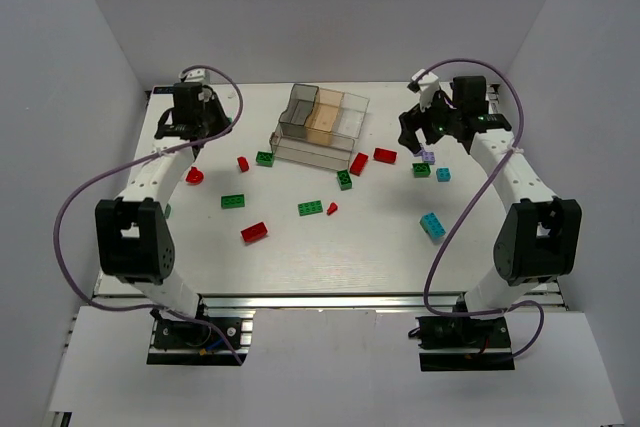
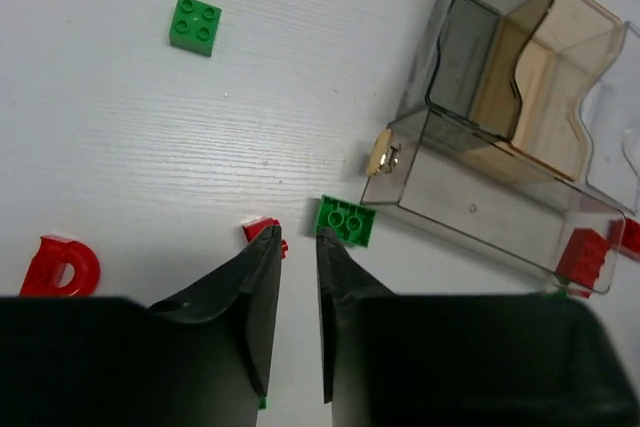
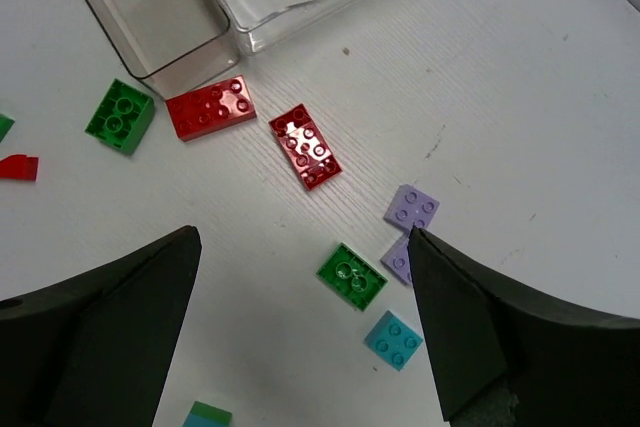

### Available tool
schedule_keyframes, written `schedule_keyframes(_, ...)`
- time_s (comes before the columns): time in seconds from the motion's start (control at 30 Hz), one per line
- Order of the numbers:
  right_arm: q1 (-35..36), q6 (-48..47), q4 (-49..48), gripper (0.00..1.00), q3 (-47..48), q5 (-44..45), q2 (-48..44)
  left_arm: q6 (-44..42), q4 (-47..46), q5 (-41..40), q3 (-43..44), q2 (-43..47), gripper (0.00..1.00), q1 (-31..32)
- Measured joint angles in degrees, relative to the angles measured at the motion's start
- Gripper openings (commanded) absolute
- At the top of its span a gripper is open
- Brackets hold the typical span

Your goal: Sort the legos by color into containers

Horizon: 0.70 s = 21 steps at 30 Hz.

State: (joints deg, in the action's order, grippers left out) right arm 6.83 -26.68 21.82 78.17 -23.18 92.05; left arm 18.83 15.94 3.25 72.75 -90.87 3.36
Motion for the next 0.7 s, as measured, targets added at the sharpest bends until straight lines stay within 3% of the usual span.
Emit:
schedule_keyframes(0.03,0.1,-0.9,0.5,0.89,0.9,-0.7,0.6,-0.5,0.3,-0.3,1.8,-2.1,0.44,0.0)
schedule_keyframes(0.07,0.3,-1.1,0.8,0.89,1.3,-1.4,1.0,-0.9,0.5,-1.0,3.8,-4.3,0.71,0.0)
schedule_keyframes(0.17,0.5,-1.5,1.1,0.89,1.2,-3.6,1.3,-2.3,1.6,-2.9,9.6,-11.0,0.86,0.0)
schedule_keyframes(0.47,0.9,-3.5,-0.4,0.89,-3.4,-12.6,1.3,-5.0,3.8,-8.5,20.5,-26.4,0.9,0.0)
schedule_keyframes(0.7,0.9,-9.0,0.8,0.89,-3.8,-20.4,1.3,-8.9,3.3,-10.9,23.5,-31.7,0.91,0.0)
